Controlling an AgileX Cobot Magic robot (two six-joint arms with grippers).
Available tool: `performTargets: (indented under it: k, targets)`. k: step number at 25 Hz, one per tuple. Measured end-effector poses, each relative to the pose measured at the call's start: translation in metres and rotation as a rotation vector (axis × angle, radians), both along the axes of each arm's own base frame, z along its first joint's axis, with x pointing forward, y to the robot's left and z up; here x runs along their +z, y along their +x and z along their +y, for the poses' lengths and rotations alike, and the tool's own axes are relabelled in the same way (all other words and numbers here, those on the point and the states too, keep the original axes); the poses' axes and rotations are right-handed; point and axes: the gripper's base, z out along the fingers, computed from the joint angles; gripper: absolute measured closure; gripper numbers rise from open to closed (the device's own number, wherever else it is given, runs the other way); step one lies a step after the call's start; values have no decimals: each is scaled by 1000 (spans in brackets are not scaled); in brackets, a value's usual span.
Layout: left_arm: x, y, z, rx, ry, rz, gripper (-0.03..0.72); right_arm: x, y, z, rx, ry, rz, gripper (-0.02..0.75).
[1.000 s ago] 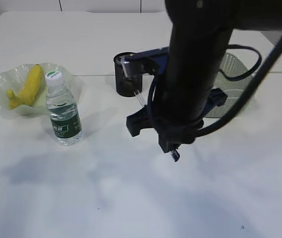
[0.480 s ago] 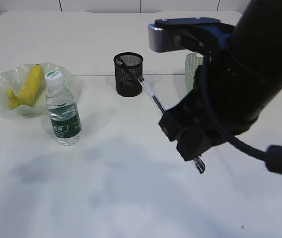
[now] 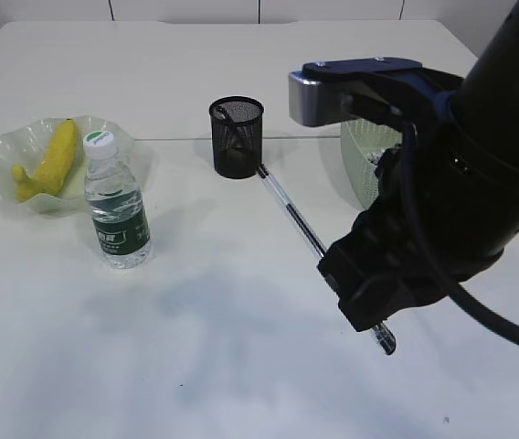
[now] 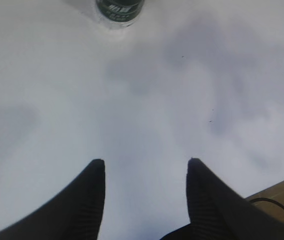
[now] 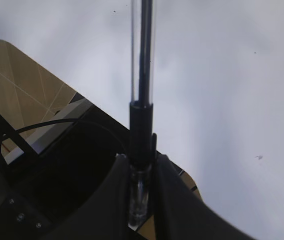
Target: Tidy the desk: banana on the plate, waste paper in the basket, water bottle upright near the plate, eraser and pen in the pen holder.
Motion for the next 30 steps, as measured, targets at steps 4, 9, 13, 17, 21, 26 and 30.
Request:
performTargets:
  k: [4,9,13,17,21,26,30]
  targets:
    - [3,-3,-23,-80,-23,-48,319,0,-1,1,10,8,3,674]
    - [7,-10,-52,-163,-85,-111,319,0,-11,11,70,7,2,674]
    - [6,-12,-71,-197,-151,-119,319,0,-17,17,107,0,-5,674]
    - [4,-15,-89,-238,-196,-114,319,0,-17,16,103,-7,-10,674]
    - [6,-22,-109,-299,-238,-162,319,0,-16,16,105,-17,-18,674]
    - [14,-30,-129,-335,-320,-247,319,-1,-15,14,99,-31,-30,674]
    - [18,-29,-132,-315,-366,-284,319,-1,-15,14,87,-38,-33,674]
